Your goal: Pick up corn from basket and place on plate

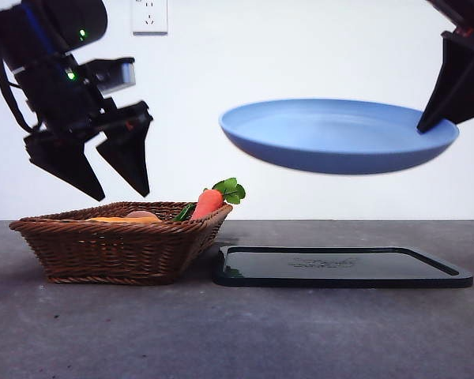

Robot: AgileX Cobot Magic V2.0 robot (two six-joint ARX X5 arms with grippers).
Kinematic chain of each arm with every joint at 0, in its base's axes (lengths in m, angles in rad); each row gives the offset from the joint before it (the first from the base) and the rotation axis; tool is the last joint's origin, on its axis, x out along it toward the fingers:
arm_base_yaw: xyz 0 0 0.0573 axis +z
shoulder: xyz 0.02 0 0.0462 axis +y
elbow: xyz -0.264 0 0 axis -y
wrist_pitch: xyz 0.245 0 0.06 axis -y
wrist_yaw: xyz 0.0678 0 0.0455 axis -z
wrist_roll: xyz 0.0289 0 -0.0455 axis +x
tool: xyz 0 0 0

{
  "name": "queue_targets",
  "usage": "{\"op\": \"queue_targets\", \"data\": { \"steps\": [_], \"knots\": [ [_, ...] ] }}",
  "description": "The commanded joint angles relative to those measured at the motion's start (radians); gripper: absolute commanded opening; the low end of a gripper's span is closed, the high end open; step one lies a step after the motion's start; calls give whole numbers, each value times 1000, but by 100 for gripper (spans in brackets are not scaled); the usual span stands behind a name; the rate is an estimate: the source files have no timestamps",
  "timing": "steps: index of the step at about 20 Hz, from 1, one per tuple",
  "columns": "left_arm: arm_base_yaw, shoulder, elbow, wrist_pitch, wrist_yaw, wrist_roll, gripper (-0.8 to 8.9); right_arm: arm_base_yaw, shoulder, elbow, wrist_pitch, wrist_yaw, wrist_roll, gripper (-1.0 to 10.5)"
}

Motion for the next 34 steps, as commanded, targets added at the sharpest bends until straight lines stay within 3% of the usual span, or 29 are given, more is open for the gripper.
{"op": "queue_targets", "data": {
  "steps": [1,17,25,28,34],
  "knots": [
    [-4,52,22,32,-6,20,408,-5,10,35,6,-10,17,2],
    [-5,180,23,4,-6,15,345,-6,16,38,17,-6,16,2],
    [-11,186,26,27,-6,-1,210,-6,16,38,17,-3,11,2],
    [-8,179,42,22,-6,-8,202,-6,23,38,17,2,11,2],
    [-8,103,130,-29,17,-37,202,-4,174,38,13,-13,13,2]
  ]
}}
